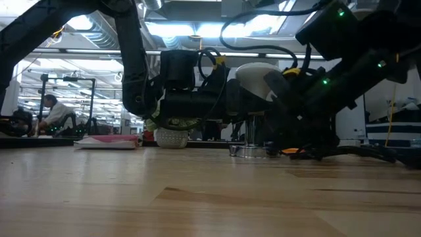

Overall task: Screw lightbulb
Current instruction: Remove the lightbulb from the lamp

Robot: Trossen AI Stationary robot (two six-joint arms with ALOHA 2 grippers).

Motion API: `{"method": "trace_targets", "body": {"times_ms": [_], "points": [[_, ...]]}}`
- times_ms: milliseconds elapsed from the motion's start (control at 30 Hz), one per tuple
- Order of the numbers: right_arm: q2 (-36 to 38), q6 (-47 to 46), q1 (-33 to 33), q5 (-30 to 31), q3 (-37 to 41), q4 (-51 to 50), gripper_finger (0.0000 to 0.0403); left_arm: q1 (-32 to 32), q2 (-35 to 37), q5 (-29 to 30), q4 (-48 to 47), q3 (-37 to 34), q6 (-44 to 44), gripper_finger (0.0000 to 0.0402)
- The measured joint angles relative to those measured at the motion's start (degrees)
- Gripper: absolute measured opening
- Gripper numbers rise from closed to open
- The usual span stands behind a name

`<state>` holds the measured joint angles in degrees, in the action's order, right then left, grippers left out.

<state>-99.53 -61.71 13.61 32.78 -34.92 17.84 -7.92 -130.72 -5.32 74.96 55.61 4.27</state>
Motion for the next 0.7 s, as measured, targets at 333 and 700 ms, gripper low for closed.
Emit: {"method": "trace_targets", "body": {"times_ms": [333,700], "points": [[-0.08,-4.6,-0.04,5.9,0.12,-9.27,0.0188,0.0,0.02,0.13,-0.01,0.02,0.18,0.0159],[-0.17,-4.41,-0.43,11.7,0.2,-11.55,0.0188,-0.02,0.02,0.44,-0.09,0.02,0.17,0.0159]]}}
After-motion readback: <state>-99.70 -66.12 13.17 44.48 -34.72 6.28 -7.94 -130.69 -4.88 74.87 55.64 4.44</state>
